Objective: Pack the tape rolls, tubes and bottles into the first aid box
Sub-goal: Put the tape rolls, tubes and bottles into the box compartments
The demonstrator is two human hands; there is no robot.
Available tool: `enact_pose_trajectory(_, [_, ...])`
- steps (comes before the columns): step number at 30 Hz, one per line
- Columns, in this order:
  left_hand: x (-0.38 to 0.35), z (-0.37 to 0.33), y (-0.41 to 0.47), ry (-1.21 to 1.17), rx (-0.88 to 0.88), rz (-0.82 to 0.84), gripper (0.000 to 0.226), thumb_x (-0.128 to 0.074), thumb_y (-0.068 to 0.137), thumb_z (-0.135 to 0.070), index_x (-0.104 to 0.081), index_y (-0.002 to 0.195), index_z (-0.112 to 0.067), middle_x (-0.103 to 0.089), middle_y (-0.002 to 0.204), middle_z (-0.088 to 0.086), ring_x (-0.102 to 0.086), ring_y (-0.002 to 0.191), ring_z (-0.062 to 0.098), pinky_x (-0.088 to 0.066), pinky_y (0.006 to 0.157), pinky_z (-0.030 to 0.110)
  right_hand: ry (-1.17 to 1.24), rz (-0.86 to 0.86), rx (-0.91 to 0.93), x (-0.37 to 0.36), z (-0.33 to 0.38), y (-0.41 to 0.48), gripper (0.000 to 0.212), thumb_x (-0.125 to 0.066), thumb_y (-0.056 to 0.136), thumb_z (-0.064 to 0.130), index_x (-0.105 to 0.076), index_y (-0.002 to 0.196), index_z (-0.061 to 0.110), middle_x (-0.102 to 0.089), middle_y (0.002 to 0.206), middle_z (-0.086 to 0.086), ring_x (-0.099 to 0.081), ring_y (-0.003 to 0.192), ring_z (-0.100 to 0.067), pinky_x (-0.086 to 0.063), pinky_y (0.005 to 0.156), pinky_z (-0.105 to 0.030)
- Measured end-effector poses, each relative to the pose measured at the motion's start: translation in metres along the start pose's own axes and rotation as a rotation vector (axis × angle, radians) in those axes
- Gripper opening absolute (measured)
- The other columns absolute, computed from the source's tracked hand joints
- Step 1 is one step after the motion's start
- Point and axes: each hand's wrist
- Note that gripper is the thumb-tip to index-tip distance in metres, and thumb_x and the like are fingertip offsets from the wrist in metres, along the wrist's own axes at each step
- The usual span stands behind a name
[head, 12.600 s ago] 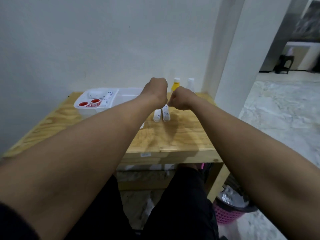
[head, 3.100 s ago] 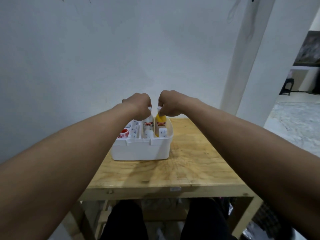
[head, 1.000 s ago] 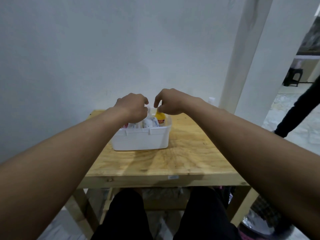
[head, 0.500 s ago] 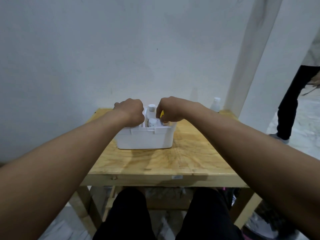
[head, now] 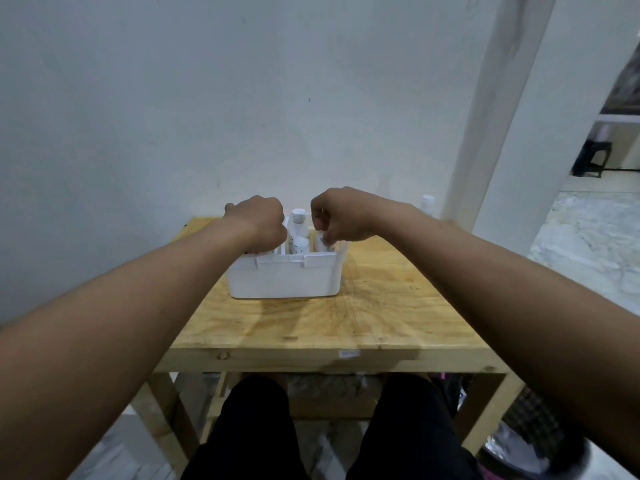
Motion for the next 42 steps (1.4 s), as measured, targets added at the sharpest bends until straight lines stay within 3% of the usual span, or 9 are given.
enact_pose_trajectory(5, [0.001,-0.001,0.000,-0.020,0.017,0.000,0.027,-0.044,0.082,-0.007,-0.068,0.093,-0.009,-0.063,0.085,0.008,-0.057,0.083,0.032,-0.034,0.077,0.038,-0.027,0.141,-0.016,0.005,0.003,-0.005,0.033,-0.072,0.083,0.014,-0.072,0.115,0.020,-0.065,0.102,0.005,-0.060,0.094,-0.019,-0.046,0.072,-0.029])
enact_pose_trajectory(10, [0.003,-0.003,0.000,-0.042,0.029,0.018,0.038,-0.044,0.083,-0.007,-0.070,0.111,-0.013,-0.070,0.105,0.010,-0.059,0.091,0.033,-0.034,0.081,0.038,0.023,0.185,-0.090,0.011,0.003,-0.004,0.031,-0.060,0.081,0.026,-0.079,0.101,0.013,-0.074,0.110,-0.008,-0.067,0.105,-0.029,-0.054,0.093,-0.045])
enact_pose_trajectory(14, [0.003,-0.005,-0.001,-0.048,0.019,0.027,0.029,-0.044,0.084,-0.008,-0.062,0.103,-0.023,-0.069,0.113,0.011,-0.055,0.088,0.031,-0.033,0.084,0.039,0.050,0.168,-0.092,0.013,0.006,-0.005,0.034,-0.056,0.080,0.026,-0.079,0.101,0.012,-0.075,0.106,-0.005,-0.066,0.104,-0.025,-0.053,0.097,-0.045])
enact_pose_trajectory(18, [0.003,-0.004,0.000,-0.027,0.017,0.030,0.023,-0.045,0.085,-0.011,-0.054,0.098,-0.028,-0.070,0.116,0.012,-0.060,0.098,0.032,-0.032,0.086,0.040,0.087,0.143,-0.094,0.012,0.006,-0.005,0.033,-0.054,0.085,0.021,-0.078,0.106,0.014,-0.075,0.106,-0.001,-0.067,0.101,-0.021,-0.053,0.096,-0.041])
enact_pose_trajectory(24, [0.003,-0.004,-0.001,-0.024,0.025,0.029,0.021,-0.046,0.086,-0.012,-0.055,0.097,-0.027,-0.069,0.116,0.011,-0.054,0.091,0.030,-0.033,0.086,0.039,0.107,0.130,-0.093,0.011,0.006,-0.007,0.028,-0.057,0.090,0.023,-0.078,0.108,0.015,-0.074,0.107,-0.001,-0.066,0.099,-0.020,-0.053,0.086,-0.033])
enact_pose_trajectory(30, [0.002,-0.005,-0.002,-0.015,0.029,0.016,0.026,-0.046,0.088,-0.012,-0.064,0.103,-0.024,-0.069,0.114,0.009,-0.062,0.103,0.032,-0.038,0.090,0.041,0.105,0.161,-0.085,0.003,0.008,-0.007,0.031,-0.067,0.091,0.040,-0.078,0.086,0.011,-0.075,0.082,0.004,-0.062,0.073,-0.005,-0.042,0.064,-0.024])
enact_pose_trajectory(33, [0.003,-0.005,-0.002,-0.022,0.041,0.019,0.035,-0.046,0.087,-0.011,-0.068,0.113,-0.019,-0.070,0.113,0.009,-0.062,0.101,0.032,-0.038,0.090,0.041,0.132,0.167,-0.096,0.002,0.008,-0.004,0.029,-0.067,0.090,0.040,-0.076,0.077,0.017,-0.076,0.079,0.006,-0.060,0.070,-0.003,-0.039,0.062,-0.023])
enact_pose_trajectory(37, [0.002,-0.005,-0.002,-0.019,0.031,0.015,0.031,-0.046,0.087,-0.011,-0.066,0.107,-0.023,-0.071,0.110,0.010,-0.063,0.099,0.031,-0.037,0.088,0.040,0.115,0.196,-0.080,0.005,0.008,-0.003,0.026,-0.068,0.090,0.034,-0.072,0.067,0.021,-0.073,0.076,0.008,-0.059,0.069,0.000,-0.037,0.061,-0.022])
enact_pose_trajectory(42, [0.002,-0.005,-0.002,-0.020,0.031,0.004,0.036,-0.046,0.085,-0.011,-0.068,0.111,-0.021,-0.071,0.110,0.009,-0.063,0.099,0.032,-0.037,0.087,0.040,0.033,0.184,-0.027,0.005,0.009,-0.004,0.021,-0.067,0.090,0.027,-0.078,0.082,0.012,-0.074,0.080,0.005,-0.057,0.068,-0.007,-0.040,0.061,-0.023])
Point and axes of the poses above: each hand's wrist, its own y-axis towards the middle knuckle, its own x-axis out of the back of the hand, z = x × y
